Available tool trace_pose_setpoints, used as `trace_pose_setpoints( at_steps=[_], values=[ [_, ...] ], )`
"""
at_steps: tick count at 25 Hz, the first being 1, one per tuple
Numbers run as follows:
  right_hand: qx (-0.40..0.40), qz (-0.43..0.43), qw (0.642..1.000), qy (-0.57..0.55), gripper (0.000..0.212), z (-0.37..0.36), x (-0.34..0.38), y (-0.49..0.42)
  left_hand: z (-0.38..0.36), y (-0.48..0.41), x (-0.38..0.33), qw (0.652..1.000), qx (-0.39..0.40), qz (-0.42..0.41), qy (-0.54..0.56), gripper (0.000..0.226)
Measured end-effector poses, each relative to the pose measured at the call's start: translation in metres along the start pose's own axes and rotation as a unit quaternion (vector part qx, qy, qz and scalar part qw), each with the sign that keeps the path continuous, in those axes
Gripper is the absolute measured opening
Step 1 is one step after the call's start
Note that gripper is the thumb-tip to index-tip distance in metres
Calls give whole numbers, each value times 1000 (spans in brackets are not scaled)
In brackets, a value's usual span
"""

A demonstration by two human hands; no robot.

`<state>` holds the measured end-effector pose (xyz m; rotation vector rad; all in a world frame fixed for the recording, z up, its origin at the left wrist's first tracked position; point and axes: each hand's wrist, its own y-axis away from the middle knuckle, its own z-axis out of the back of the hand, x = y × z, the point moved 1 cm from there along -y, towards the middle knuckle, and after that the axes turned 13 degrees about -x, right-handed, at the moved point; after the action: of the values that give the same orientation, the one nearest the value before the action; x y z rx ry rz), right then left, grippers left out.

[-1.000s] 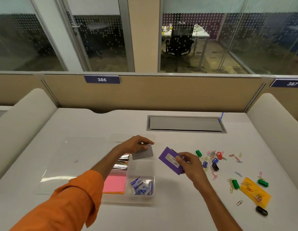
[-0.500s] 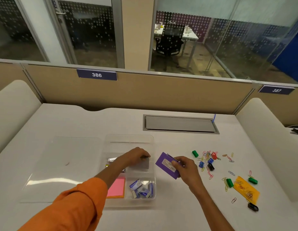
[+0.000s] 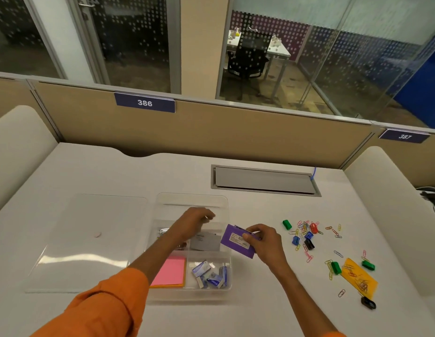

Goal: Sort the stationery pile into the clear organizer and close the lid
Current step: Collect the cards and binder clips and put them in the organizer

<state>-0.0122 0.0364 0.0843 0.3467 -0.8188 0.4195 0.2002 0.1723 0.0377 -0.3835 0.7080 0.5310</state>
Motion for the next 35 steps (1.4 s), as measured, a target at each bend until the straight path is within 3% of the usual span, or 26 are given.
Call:
trace_pose_setpoints(
  at_steps=[3,6,13,24,30,33,35],
  values=[
    [6,20,999,35,36,-23,13,-13,27,6,13,990,-120,43,60,26],
    [30,40,996,75,34,-55,29,-23,45,18,23,979,-169,69,91,26],
    [104,79,974,185,33,-110,43,-23,55,46,36,974,-182,90,100,26],
    [131,191,925,301,51,-111,40,-3,40,51,37,981,-170,90,30,24],
    [31,256,923,287,48,-79,45,-9,31,43,10,975,-169,82,-115,44],
    [-25,258,919,297,61,-60,36,-16,21,34,-12,970,-142,66,-186,60],
    [-57,256,918,297,81,-48,28,-19,10,28,-25,969,-122,54,-207,67]
  ],
)
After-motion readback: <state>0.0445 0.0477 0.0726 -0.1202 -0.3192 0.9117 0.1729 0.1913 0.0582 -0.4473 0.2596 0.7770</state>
